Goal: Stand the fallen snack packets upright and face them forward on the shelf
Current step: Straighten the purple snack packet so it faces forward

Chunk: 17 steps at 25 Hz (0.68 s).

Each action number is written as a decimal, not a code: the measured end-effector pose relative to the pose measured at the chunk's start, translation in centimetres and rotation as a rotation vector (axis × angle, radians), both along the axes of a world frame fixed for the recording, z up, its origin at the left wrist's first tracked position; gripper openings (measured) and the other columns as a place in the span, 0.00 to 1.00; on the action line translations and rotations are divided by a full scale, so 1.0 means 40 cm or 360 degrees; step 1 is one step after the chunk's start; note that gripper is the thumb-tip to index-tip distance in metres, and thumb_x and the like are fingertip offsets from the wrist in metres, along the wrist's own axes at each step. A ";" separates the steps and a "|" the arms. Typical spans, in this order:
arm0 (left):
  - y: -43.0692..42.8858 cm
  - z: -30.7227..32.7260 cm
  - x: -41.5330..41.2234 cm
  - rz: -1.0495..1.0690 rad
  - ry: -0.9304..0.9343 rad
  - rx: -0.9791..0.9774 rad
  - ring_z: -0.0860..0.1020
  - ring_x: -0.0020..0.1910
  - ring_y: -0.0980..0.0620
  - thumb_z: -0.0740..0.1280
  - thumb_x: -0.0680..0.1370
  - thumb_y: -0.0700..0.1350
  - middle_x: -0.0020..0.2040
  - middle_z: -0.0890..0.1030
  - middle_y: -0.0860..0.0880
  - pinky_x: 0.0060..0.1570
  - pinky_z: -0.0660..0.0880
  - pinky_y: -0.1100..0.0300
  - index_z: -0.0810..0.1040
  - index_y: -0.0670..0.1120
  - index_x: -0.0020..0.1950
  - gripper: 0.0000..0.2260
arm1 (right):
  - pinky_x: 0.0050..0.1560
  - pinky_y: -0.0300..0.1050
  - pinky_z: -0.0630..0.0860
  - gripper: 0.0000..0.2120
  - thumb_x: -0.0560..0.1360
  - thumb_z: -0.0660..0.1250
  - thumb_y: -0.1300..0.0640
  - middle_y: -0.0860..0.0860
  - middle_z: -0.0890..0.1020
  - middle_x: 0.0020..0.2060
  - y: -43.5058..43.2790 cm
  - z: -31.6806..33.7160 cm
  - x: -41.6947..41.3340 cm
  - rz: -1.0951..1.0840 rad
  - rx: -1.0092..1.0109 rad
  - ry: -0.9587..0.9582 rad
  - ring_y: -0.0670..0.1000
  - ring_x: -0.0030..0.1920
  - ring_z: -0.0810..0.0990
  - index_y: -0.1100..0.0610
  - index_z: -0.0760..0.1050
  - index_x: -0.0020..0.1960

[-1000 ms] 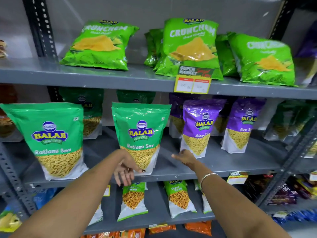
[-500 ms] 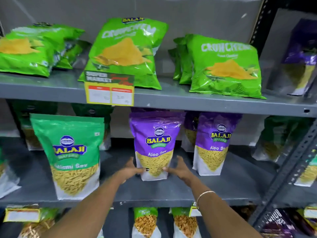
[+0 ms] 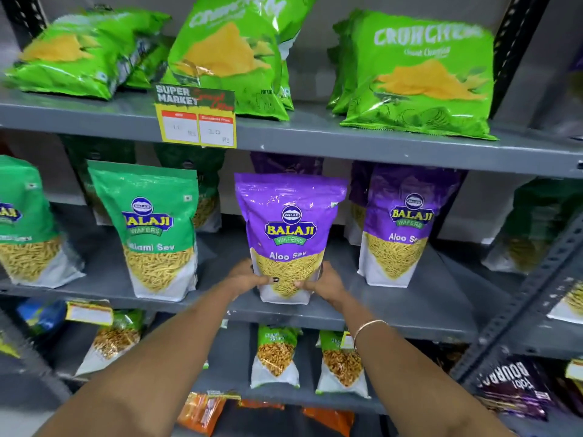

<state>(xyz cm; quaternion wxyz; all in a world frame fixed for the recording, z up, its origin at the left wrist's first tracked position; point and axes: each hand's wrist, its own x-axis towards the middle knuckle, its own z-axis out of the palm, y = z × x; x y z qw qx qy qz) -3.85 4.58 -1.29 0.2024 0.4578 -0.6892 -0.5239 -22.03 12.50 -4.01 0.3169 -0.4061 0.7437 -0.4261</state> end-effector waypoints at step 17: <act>0.045 0.024 0.058 -0.0197 -0.0581 0.0149 0.72 0.66 0.43 0.69 0.73 0.51 0.66 0.72 0.43 0.56 0.72 0.51 0.66 0.40 0.68 0.28 | 0.63 0.49 0.69 0.37 0.66 0.75 0.56 0.60 0.71 0.65 0.072 0.044 0.072 -0.0137 0.0144 0.0034 0.58 0.67 0.70 0.67 0.60 0.67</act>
